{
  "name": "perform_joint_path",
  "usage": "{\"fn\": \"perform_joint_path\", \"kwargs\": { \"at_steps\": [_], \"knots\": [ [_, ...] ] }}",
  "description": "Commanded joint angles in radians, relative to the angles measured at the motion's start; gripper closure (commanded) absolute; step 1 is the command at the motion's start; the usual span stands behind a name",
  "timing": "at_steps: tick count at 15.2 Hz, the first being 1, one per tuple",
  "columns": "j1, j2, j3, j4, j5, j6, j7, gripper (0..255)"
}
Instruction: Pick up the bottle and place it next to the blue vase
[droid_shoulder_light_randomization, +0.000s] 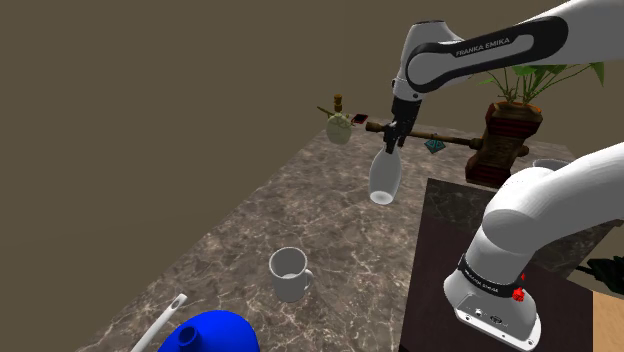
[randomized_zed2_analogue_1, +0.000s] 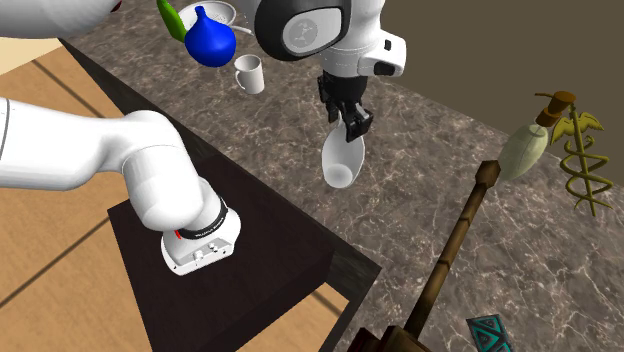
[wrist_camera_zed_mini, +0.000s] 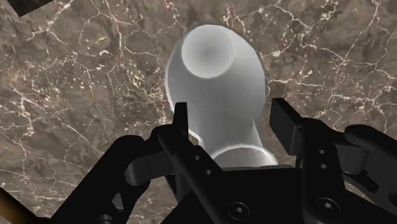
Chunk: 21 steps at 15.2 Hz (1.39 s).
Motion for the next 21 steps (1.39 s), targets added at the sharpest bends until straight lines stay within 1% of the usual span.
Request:
{"fn": "perform_joint_path", "kwargs": {
  "at_steps": [1, 9, 21],
  "knots": [
    [0.0, 0.0, 0.0, 0.0, 0.0, 0.0, 0.0, 255],
    [0.0, 0.0, 0.0, 0.0, 0.0, 0.0, 0.0, 255],
    [0.006, -0.016, 0.016, 0.151, 0.013, -0.167, 0.0, 255]
  ]
}}
